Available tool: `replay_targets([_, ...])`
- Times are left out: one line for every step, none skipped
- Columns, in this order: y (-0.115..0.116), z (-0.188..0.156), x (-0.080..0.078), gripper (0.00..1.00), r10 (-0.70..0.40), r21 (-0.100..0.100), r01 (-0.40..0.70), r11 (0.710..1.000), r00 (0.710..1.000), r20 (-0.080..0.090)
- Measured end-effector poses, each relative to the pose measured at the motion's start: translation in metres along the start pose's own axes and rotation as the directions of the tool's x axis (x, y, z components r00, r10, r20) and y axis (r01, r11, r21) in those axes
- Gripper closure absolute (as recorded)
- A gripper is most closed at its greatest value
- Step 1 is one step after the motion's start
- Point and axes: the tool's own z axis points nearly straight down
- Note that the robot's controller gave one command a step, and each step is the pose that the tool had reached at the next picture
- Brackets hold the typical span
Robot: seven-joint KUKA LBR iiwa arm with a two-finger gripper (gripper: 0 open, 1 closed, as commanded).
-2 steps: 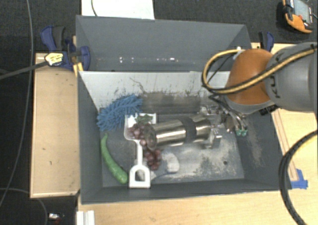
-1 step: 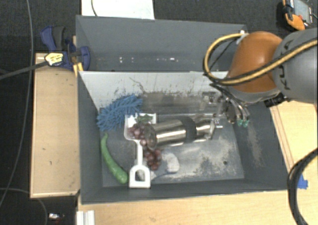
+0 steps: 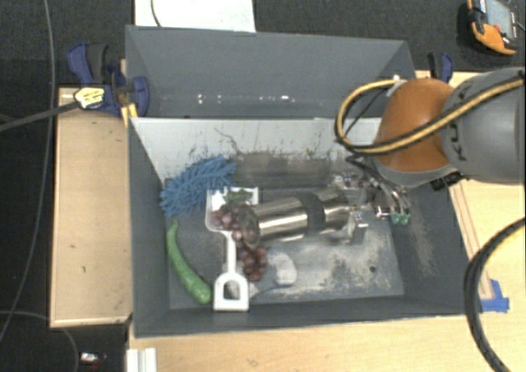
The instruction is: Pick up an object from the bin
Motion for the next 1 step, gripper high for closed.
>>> replay_targets([0.1001,0.0046,0.0024,0.0,0.175,0.001,-0.175,0.985,0.984,0.026])
